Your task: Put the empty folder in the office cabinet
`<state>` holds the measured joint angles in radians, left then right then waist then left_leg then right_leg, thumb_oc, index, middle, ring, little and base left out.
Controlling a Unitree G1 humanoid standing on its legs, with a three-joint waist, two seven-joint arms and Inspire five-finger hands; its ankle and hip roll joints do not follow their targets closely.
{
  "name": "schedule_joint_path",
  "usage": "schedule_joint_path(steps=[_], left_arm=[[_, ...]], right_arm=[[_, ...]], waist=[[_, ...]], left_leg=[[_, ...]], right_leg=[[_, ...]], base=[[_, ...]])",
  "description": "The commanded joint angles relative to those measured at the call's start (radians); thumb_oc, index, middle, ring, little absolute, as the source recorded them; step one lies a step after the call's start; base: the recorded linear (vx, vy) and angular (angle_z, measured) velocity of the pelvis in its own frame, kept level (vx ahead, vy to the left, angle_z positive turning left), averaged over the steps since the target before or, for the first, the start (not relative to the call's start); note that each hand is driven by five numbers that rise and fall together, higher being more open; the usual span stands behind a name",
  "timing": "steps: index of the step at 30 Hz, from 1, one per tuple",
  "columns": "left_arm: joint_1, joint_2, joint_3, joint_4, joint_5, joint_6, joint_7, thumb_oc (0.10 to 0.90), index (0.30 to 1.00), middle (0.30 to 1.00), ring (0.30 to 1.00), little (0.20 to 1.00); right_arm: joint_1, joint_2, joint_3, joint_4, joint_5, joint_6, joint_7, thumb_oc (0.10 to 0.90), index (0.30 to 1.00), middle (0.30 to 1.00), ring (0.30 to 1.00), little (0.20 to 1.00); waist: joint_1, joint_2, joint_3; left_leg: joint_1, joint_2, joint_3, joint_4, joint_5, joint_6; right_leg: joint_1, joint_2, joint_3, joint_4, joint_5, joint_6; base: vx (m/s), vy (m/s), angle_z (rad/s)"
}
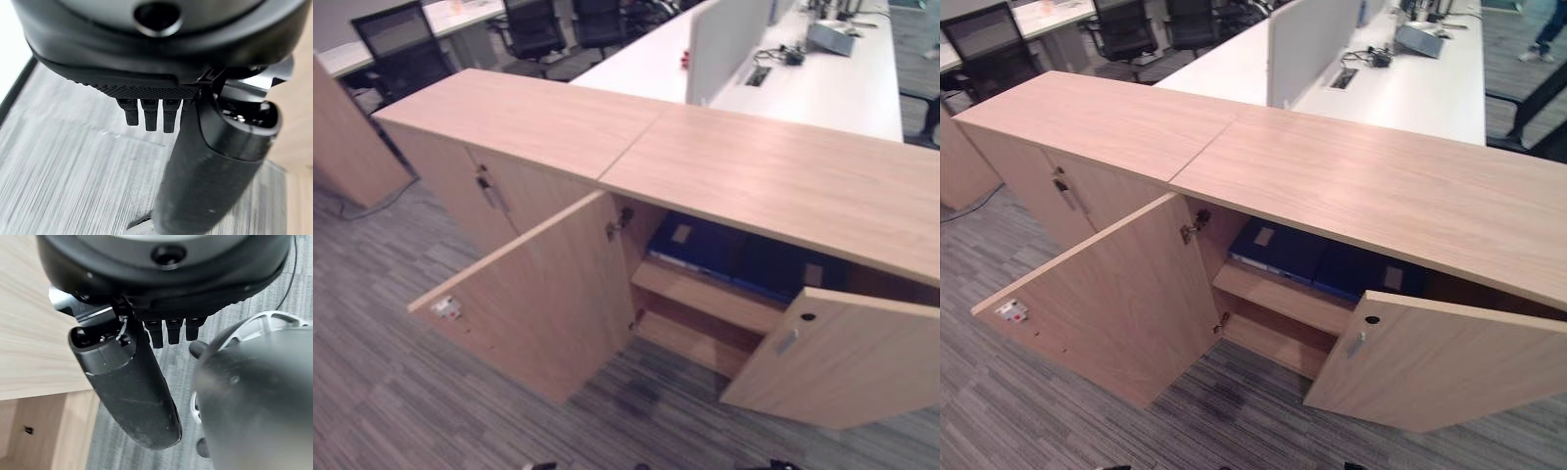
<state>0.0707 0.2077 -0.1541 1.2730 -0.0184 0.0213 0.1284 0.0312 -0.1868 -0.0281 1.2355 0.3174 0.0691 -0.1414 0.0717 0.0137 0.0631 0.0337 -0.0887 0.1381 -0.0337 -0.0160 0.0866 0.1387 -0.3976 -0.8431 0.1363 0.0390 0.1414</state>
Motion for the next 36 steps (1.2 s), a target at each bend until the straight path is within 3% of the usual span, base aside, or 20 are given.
schedule_joint_path(steps=[1,4,11,12,15,17,22,27,29,36], left_arm=[[-0.057,-0.019,0.002,0.025,-0.042,-0.009,0.023,0.800,0.900,0.900,0.900,0.900],[-0.034,-0.012,0.058,0.046,-0.117,-0.019,-0.026,0.800,0.900,0.900,0.900,0.900],[0.019,0.036,0.253,0.047,-0.338,-0.040,-0.047,0.800,0.900,0.900,0.900,0.900],[0.020,0.048,0.274,0.054,-0.351,-0.045,-0.037,0.800,0.900,0.900,0.900,0.900],[0.010,0.092,0.322,0.043,-0.385,-0.074,0.008,0.800,0.900,0.900,0.900,0.900],[0.005,0.124,0.323,0.010,-0.356,-0.088,0.030,0.800,0.900,0.900,0.900,0.900],[0.007,0.244,0.352,-0.143,-0.288,-0.110,0.068,0.800,0.900,0.900,0.900,0.900],[-0.048,0.358,0.387,-0.251,-0.271,-0.113,0.095,0.800,0.900,0.900,0.900,0.900],[-0.108,0.424,0.372,-0.241,-0.267,-0.109,0.086,0.800,0.900,0.900,0.900,0.900],[-0.209,0.528,0.323,-0.206,-0.234,-0.103,0.065,0.800,0.900,0.900,0.900,0.900]], right_arm=[[-0.012,-0.054,0.012,-0.023,0.013,-0.023,-0.032,0.800,0.900,0.900,0.900,0.900],[0.011,-0.037,-0.008,0.024,0.028,-0.023,-0.007,0.800,0.900,0.900,0.900,0.900],[0.037,-0.006,-0.041,0.010,0.092,-0.039,0.041,0.800,0.900,0.900,0.900,0.900],[0.042,-0.001,-0.042,0.005,0.100,-0.043,0.042,0.800,0.900,0.900,0.900,0.900],[0.064,-0.002,-0.045,0.008,0.128,-0.054,0.032,0.800,0.900,0.900,0.900,0.900],[0.067,-0.003,-0.047,0.031,0.131,-0.055,0.032,0.800,0.900,0.900,0.900,0.900],[0.083,-0.024,-0.051,0.063,0.100,-0.054,0.041,0.800,0.900,0.900,0.900,0.900],[0.092,-0.050,-0.061,0.038,0.088,-0.047,0.057,0.800,0.900,0.900,0.900,0.900],[0.094,-0.066,-0.065,0.041,0.095,-0.038,0.077,0.800,0.900,0.900,0.900,0.900],[0.089,-0.082,-0.060,0.066,0.110,-0.035,0.104,0.800,0.900,0.900,0.900,0.900]], waist=[[-0.008,0.045,0.034],[0.008,0.041,0.025],[0.051,0.022,0.011],[0.046,0.018,0.012],[0.027,0.016,0.015],[0.027,0.012,0.010],[0.030,-0.002,-0.011],[0.017,-0.009,-0.014],[0.000,-0.009,-0.020],[-0.024,-0.008,-0.025]], left_leg=[[-0.017,0.085,0.011,-0.054,-0.021,-0.088],[-0.031,0.051,-0.039,-0.054,-0.024,-0.081],[-0.039,0.007,-0.111,-0.054,-0.014,-0.074],[-0.039,0.003,-0.118,-0.054,-0.014,-0.072],[-0.037,0.003,-0.133,-0.054,-0.016,-0.070],[-0.038,0.009,-0.127,-0.054,-0.018,-0.072],[-0.046,0.032,-0.106,-0.054,-0.011,-0.087],[-0.031,0.044,-0.090,-0.054,-0.014,-0.098],[-0.019,0.045,-0.082,-0.054,-0.020,-0.102],[0.002,0.047,-0.062,-0.054,-0.030,-0.103]], right_leg=[[-0.028,0.018,0.011,0.037,-0.027,0.019],[-0.016,0.005,0.062,0.026,-0.010,0.035],[0.013,-0.009,0.029,0.005,0.028,0.063],[0.005,-0.014,0.059,0.010,0.047,0.074],[-0.033,0.003,0.273,-0.018,0.045,0.068],[-0.027,0.025,0.338,-0.066,0.033,0.064],[-0.008,0.072,0.335,-0.149,0.028,0.073],[0.002,0.081,0.334,-0.153,0.014,0.072],[0.007,0.080,0.336,-0.155,0.015,0.074],[0.013,0.076,0.347,-0.153,0.020,0.079]], base=[[0.00,0.106,0.70],[0.02,0.110,0.63],[0.01,0.052,0.34],[-0.01,0.033,0.13],[-0.02,-0.001,0.18],[0.01,-0.044,0.01],[0.00,-0.078,-0.08],[0.00,-0.043,-0.16],[0.00,-0.025,-0.02],[0.00,-0.006,-0.11]])
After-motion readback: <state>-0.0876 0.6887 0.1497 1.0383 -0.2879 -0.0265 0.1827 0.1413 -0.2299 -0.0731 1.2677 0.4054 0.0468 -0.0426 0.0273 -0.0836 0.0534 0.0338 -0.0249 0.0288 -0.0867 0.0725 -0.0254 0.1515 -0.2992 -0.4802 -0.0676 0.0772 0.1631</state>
